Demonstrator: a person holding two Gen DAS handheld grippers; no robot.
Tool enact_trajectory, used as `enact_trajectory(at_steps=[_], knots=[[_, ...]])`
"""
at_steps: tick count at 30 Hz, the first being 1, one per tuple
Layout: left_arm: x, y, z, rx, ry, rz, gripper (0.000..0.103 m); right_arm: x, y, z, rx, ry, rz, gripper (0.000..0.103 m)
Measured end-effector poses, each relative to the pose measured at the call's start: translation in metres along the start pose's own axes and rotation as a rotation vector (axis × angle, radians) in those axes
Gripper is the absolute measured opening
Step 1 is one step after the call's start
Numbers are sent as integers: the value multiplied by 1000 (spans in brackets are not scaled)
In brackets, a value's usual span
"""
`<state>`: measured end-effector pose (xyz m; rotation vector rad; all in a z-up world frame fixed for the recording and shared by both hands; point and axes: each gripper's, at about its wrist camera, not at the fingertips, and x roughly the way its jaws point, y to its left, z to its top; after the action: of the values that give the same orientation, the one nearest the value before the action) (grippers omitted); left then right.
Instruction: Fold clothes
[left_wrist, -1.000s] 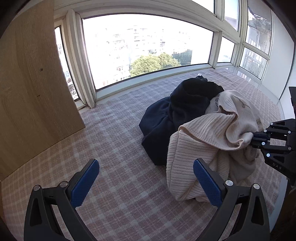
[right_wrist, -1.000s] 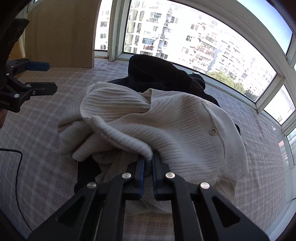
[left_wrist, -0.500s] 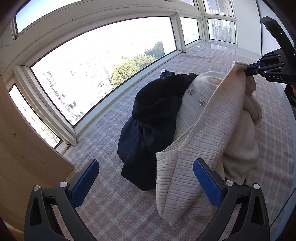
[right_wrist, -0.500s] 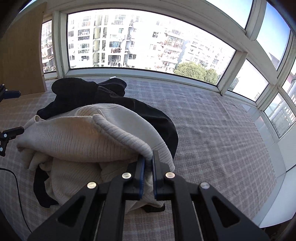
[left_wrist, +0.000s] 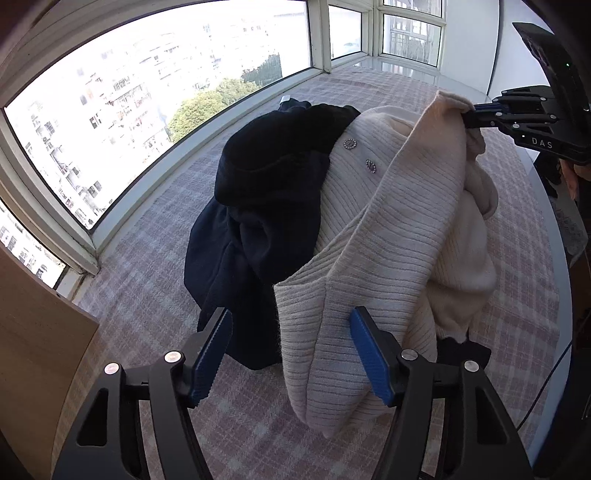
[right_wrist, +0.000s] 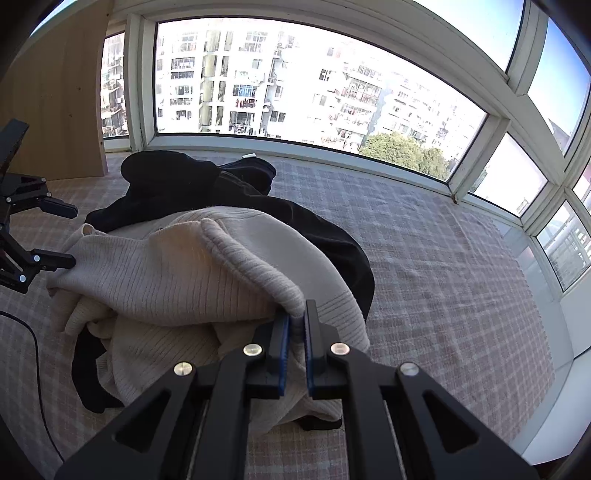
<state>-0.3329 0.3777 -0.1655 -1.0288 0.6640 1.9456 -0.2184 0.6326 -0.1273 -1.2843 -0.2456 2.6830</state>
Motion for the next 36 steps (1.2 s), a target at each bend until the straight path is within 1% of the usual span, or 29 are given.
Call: enact_trajectory(at_steps=[1, 3, 5, 8, 9, 10, 11, 12, 14, 15, 16, 18, 19, 23, 25, 27, 31, 33, 36], knots=[[0, -1, -1, 3, 0, -6, 65, 0, 0, 0, 1, -1, -1, 7], [1, -1, -1, -4, 10, -46, 63, -1, -1, 0, 3, -4, -3, 7], [4, 1, -1, -21, 21, -123, 58, -1, -1, 0, 7, -3, -4, 7], [7, 7, -2, -57, 23, -204, 53, -2, -1, -1, 8, -2, -6, 7], [7, 7, -3, -55, 19, -200, 52, -2, -1, -1, 8, -2, -7, 7], [6, 6, -4, -47, 16, -194, 46, -2, -1, -1, 7, -2, -7, 7], [6, 5, -5, -39, 15, -203, 38, -2, -1, -1, 8, -2, -8, 7], [4, 3, -6, -30, 12, -201, 34, -2, -1, -2, 9, -1, -8, 7], [1, -2, -7, -12, 4, -192, 24, -2, -2, -2, 13, -2, -7, 7], [-1, -3, -7, -5, -2, -182, 21, -2, -3, -2, 15, -2, -6, 7], [-3, -5, -8, 0, -8, -171, 13, -3, -3, -2, 17, -2, -6, 7], [-6, -6, -10, 1, -24, -150, 12, -3, -2, -1, 16, -5, -7, 7], [-7, -5, -10, -7, -35, -142, 9, -4, -2, -1, 15, -5, -7, 7], [-15, 6, -11, -72, -82, -141, 8, -6, -2, -2, 13, -7, -8, 7], [-22, 11, -10, -109, -119, -146, 8, -7, -5, -3, 25, -9, -2, 7], [-36, 13, -6, -129, -174, -129, 8, -11, -9, -4, 41, -20, 1, 7], [-80, 24, 5, -182, -291, -66, 8, -34, -18, 6, 74, -71, 17, 7], [-107, 29, 12, -190, -342, -20, 8, -56, -21, 19, 82, -117, 36, 7], [-151, 35, 24, -190, -406, 59, 8, -100, -19, 46, 45, -212, 16, 7]])
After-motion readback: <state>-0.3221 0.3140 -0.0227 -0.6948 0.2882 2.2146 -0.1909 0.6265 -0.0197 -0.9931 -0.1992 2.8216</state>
